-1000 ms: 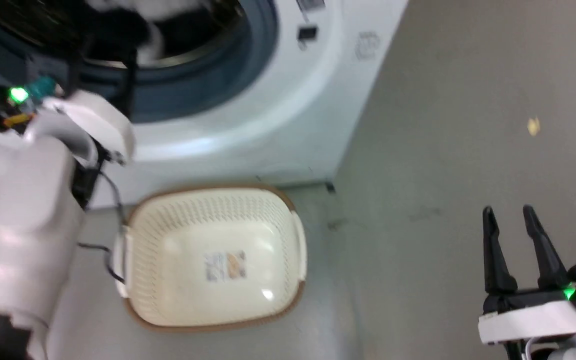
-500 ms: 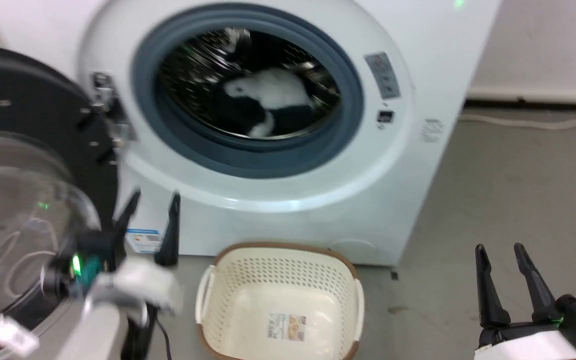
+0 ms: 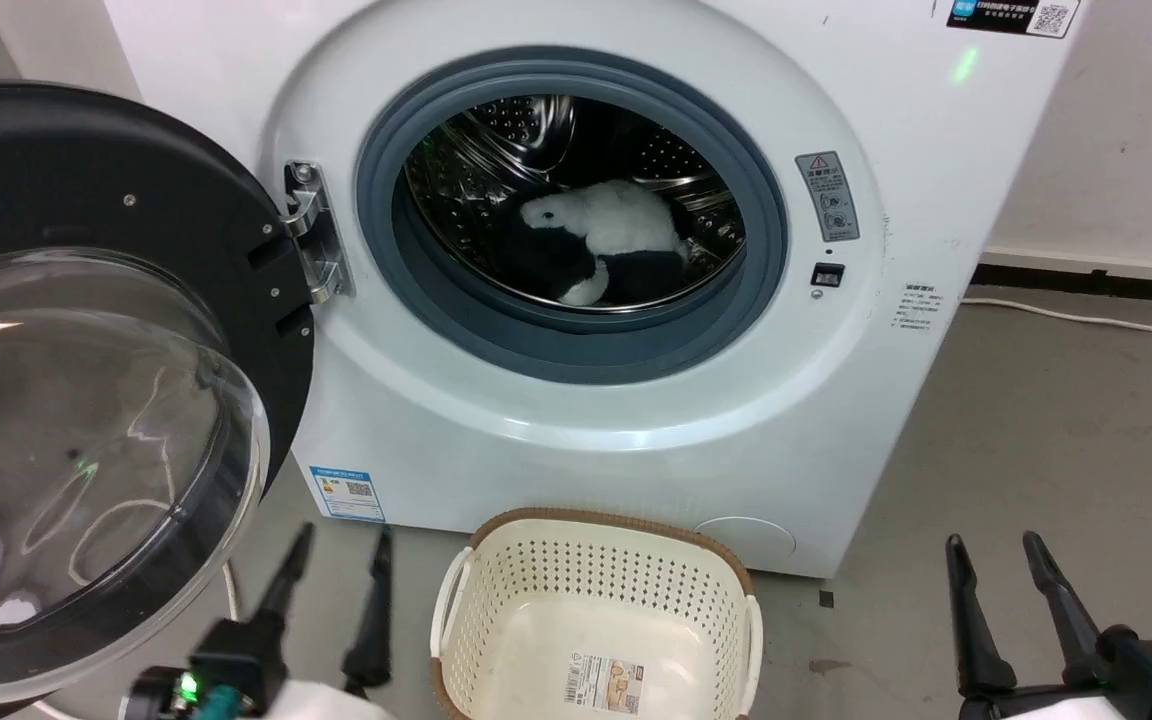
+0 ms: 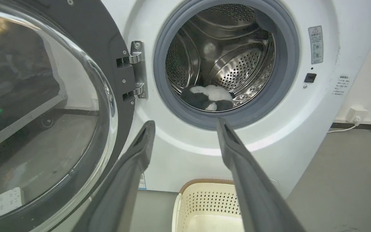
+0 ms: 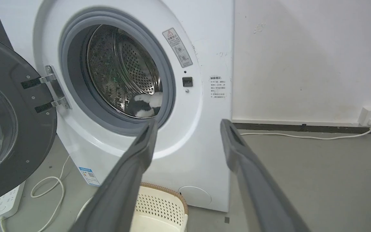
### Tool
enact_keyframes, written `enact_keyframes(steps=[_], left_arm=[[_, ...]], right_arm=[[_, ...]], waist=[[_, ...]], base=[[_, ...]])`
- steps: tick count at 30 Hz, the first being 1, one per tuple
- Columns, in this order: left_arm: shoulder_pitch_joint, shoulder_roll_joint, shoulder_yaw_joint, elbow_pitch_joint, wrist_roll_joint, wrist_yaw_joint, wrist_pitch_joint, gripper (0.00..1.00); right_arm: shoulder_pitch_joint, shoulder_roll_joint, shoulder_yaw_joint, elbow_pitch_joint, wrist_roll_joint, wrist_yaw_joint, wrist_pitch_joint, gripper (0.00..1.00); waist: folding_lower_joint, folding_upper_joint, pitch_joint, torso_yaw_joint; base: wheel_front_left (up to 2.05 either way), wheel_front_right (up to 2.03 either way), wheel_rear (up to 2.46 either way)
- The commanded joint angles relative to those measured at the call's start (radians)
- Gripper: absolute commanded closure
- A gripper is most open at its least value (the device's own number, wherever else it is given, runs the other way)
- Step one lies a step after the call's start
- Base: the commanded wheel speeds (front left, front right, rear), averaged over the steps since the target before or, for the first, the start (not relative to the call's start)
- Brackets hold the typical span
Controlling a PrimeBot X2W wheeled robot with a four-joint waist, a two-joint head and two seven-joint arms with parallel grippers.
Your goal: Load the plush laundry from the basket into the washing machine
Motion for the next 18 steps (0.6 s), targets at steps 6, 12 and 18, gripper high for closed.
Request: enact_keyframes(steps=[6, 12, 18], left_arm=[[0.02, -0.016, 0.003, 0.012, 0.065, -0.044, -0.004, 0.0], [0.015, -0.032, 0.025, 0.008, 0.086, -0.067, -0.004, 0.0], [0.015, -0.035, 0.024, 0.008, 0.086, -0.067, 0.005, 1.0]], right_arm=[[0.012, -0.001, -0.004, 0.01, -0.003, -0.001, -0.004, 0.0], [0.007, -0.001, -0.003, 0.007, 0.0, -0.001, -0.004, 0.0], [0.001, 0.0, -0.003, 0.005, -0.003, 0.0, 0.004, 1.0]], waist=[[0.0, 0.0, -0.001, -0.006], [0.0, 0.0, 0.004, -0.011], [0.0001, 0.0, 0.005, -0.012]], base=[[0.0, 0.0, 0.0], [0.0, 0.0, 0.0], [0.0, 0.0, 0.0]])
